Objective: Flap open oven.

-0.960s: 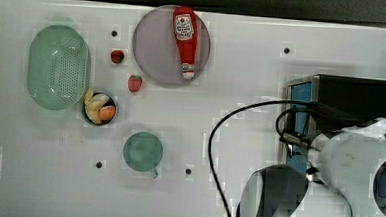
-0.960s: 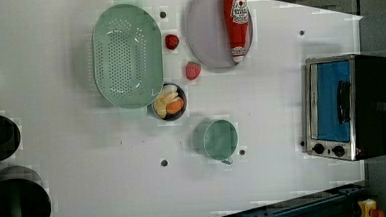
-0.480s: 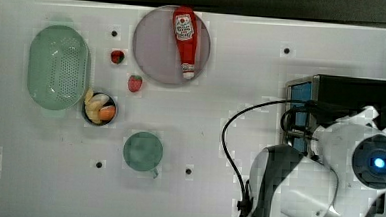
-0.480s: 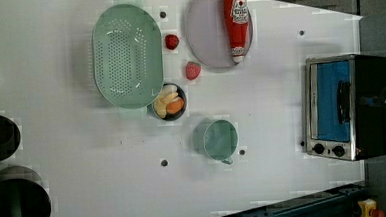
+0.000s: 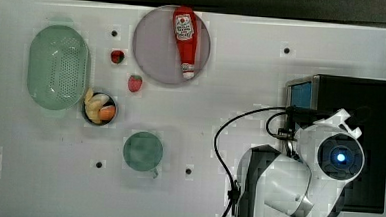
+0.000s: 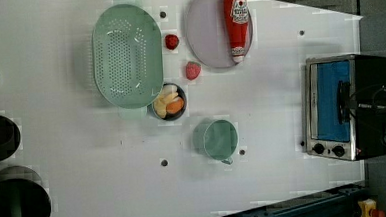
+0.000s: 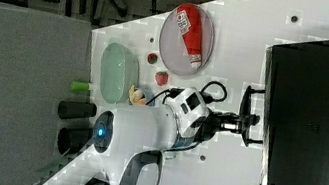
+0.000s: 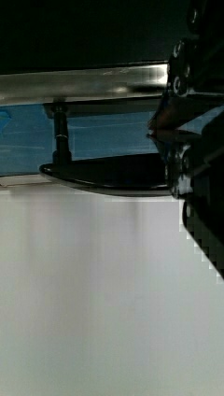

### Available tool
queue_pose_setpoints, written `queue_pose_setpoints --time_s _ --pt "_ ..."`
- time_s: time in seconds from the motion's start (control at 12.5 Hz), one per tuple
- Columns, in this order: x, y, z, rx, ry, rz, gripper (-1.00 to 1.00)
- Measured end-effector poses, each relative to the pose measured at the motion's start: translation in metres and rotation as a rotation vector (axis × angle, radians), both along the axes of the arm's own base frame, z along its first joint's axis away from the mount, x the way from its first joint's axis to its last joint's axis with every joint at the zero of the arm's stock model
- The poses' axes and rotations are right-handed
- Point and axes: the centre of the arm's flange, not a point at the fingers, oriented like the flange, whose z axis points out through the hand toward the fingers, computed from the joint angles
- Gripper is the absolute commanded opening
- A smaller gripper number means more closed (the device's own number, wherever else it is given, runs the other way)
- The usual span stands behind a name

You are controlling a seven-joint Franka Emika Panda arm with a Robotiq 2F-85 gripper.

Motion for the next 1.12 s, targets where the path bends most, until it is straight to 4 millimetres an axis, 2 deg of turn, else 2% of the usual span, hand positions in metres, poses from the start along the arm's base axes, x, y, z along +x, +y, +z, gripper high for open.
queue_pose_setpoints --time_s 0.4,0.72,0.96,1.12 --pt "-0.001 -0.003 0.002 -0.007 -0.004 0.004 -0.65" --pt "0.004 0.012 -0.001 -0.087 0.041 0.092 -0.65" --pt "0.01 0.04 -0.009 -0.128 0.058 0.113 -0.65" --pt "0.013 0.065 -0.016 -0.152 0.082 0.124 -0.65"
